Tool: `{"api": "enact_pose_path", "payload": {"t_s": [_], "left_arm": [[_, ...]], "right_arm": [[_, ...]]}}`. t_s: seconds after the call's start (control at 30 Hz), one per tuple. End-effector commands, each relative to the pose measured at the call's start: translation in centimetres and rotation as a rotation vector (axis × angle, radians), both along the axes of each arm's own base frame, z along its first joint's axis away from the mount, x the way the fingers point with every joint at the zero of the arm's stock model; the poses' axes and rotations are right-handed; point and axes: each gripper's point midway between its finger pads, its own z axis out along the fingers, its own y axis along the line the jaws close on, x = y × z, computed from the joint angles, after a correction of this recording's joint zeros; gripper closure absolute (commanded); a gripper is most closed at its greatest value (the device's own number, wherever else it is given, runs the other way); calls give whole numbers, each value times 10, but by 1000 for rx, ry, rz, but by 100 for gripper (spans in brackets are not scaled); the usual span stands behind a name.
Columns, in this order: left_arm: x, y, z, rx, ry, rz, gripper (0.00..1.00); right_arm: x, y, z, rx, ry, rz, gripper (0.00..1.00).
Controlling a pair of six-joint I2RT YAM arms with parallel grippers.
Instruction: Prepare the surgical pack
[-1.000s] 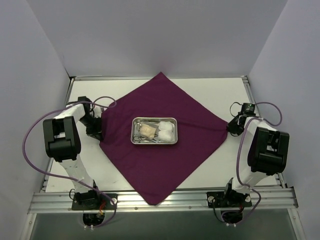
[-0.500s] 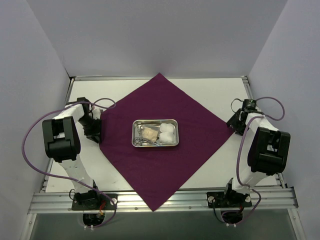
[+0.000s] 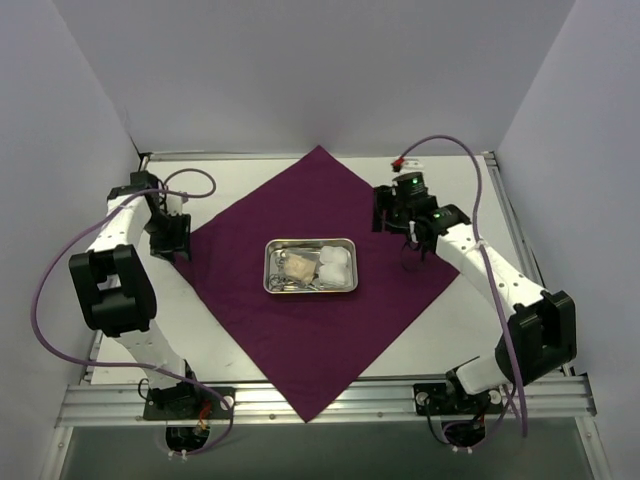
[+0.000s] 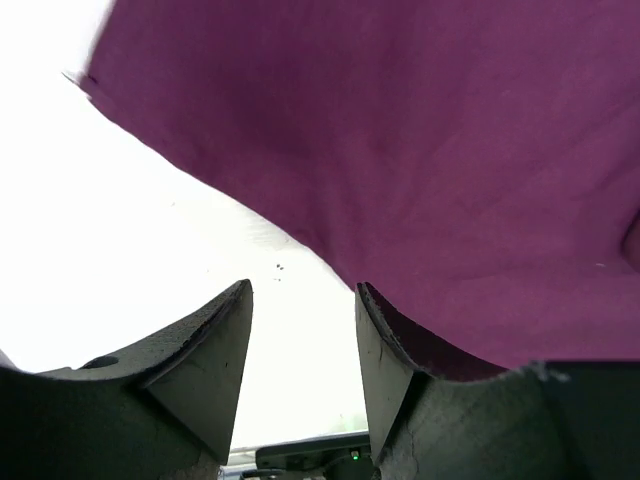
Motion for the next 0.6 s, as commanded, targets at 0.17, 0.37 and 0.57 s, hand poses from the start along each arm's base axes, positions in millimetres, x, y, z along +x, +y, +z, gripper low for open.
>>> {"api": "enact_pose_path", "payload": {"t_s": [0.17,0.37,0.57], "left_arm": [[13,-18,36,-70,-96,-17,46],[16,-24,48,-90,-157,-66,46],[2,-26,60,-71,-216,-151,45]], "right_arm": [[-113,162,29,-136,-75,842,34],[-210,219,-13,-193,25,1045,33],[-308,264,-55,-176,99,1128,18]]}}
